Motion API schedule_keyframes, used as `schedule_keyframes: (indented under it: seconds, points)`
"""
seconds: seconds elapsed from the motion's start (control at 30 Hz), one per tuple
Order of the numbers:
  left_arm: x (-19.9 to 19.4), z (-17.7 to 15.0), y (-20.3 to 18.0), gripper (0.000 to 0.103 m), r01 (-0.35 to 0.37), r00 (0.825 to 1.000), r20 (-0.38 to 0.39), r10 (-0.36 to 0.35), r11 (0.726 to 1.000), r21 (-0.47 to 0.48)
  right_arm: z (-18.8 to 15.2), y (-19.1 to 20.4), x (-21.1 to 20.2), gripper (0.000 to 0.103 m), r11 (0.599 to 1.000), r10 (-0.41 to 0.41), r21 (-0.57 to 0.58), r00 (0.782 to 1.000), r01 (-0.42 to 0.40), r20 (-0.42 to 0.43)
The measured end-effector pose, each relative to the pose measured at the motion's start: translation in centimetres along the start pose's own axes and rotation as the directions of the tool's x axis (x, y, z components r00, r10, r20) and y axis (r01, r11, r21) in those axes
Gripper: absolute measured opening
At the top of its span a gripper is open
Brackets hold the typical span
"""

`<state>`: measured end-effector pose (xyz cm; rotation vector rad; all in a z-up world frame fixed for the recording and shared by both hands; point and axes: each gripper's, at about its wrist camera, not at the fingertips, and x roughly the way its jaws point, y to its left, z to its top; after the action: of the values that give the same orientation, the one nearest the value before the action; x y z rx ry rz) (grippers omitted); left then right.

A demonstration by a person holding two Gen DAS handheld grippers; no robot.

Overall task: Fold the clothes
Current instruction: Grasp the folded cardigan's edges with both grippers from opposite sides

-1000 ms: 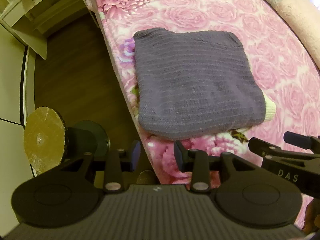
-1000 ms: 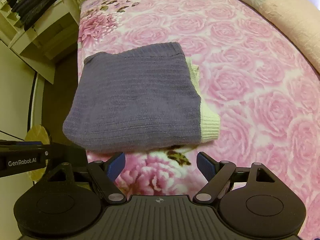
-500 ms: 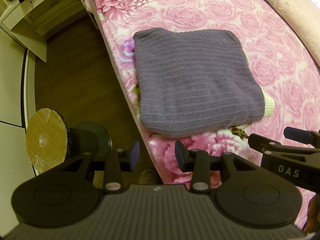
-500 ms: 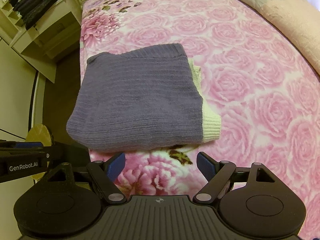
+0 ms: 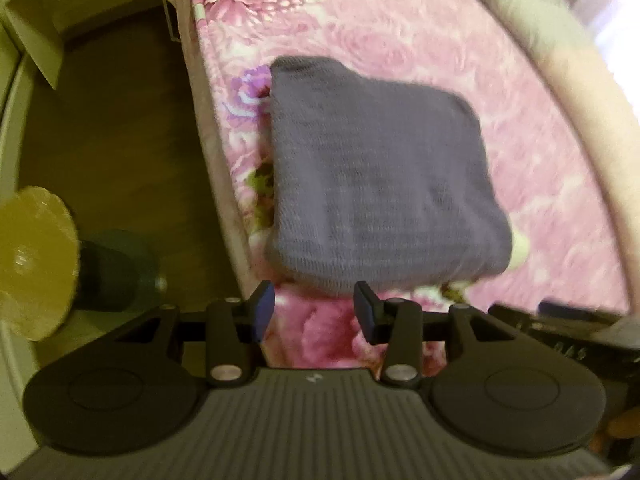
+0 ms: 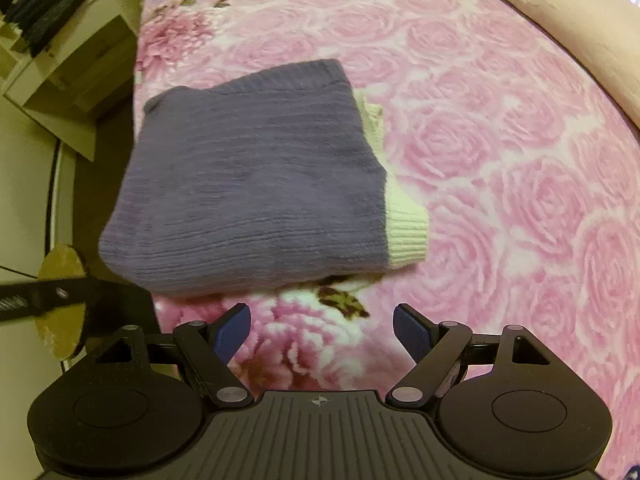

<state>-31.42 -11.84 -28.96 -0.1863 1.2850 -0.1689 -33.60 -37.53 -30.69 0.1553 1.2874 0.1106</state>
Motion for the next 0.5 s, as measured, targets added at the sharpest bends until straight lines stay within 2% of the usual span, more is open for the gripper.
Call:
schedule_keyframes:
  seconds: [0.13, 0.23, 0.4, 0.5]
  points:
    - [0.8, 1.7, 3.4, 0.041, 0.099, 0.995, 0.015, -0.098, 0.991, -0.09, 0.6, 0.1, 0.7, 0.081, 1.0, -0.019, 0.023, 1.0, 0.019, -0.003]
    - [2.1, 3.0, 6.2, 0.041, 0.18, 0.984, 0.018, -0.179, 0.971, -0.16, 1.3, 0.1, 1.2, 0.081, 0.999, -0.022, 0.041, 1.0, 0.022, 0.017]
    - [5.1, 4.7, 10.0, 0.043, 0.316, 0.948, 0.04, -0.316, 0.918, -0.238, 2.4, -1.2, 2.2, 0.081, 0.992, -0.011, 0.127, 0.999, 0.004, 0.051]
    - [7.0, 5.3, 11.5, 0.045, 0.398, 0.916, 0.052, -0.399, 0.879, -0.265, 2.8, -2.7, 2.6, 0.081, 0.973, 0.009, 0.231, 0.997, -0.027, 0.078]
